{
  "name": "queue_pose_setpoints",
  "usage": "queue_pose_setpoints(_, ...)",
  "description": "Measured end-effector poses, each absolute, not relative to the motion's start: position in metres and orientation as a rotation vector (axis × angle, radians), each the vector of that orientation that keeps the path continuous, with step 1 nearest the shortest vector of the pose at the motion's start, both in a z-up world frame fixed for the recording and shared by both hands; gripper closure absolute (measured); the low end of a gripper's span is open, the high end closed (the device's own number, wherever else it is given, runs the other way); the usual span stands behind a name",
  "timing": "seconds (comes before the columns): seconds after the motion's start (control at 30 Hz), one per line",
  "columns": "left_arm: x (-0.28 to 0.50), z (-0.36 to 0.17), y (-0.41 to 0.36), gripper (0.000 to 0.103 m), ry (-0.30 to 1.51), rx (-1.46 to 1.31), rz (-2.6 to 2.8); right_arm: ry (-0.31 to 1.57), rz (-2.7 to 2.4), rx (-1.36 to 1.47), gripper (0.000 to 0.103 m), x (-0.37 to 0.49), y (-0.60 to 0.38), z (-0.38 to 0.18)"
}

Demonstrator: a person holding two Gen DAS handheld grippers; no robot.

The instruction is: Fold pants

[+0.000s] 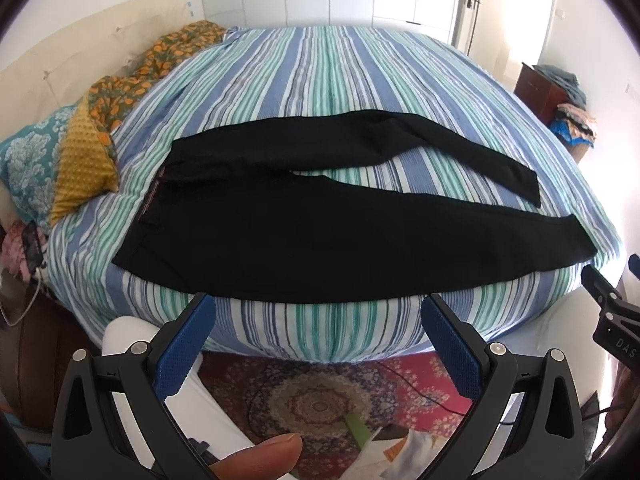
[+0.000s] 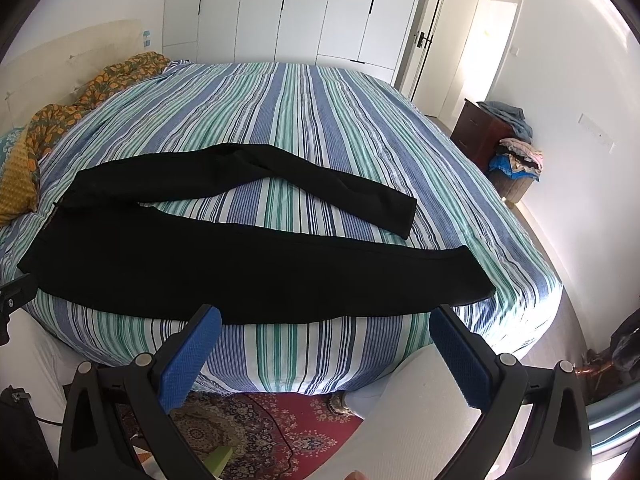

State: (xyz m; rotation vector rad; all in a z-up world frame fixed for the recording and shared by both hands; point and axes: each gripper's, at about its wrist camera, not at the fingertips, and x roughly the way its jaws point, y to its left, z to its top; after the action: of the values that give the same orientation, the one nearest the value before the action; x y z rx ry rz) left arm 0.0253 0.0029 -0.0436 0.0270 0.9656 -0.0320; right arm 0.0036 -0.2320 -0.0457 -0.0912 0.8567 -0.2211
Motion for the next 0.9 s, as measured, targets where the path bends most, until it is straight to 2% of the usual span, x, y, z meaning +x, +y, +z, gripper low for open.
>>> queue_pose_setpoints(0.47,0.028,-0.046,0.003,0.001,0.978,0.014,-0.034,0.872,-0.215,-0.087,0.000,0.006,-0.231,-0.048)
queue_pose_setpoints(0.9,0.020,-0.024,0.006,0.001,0.835,0.036,-0.025,0.839,-0.072,-0.033,0.000,0.005,-0.223,-0.048)
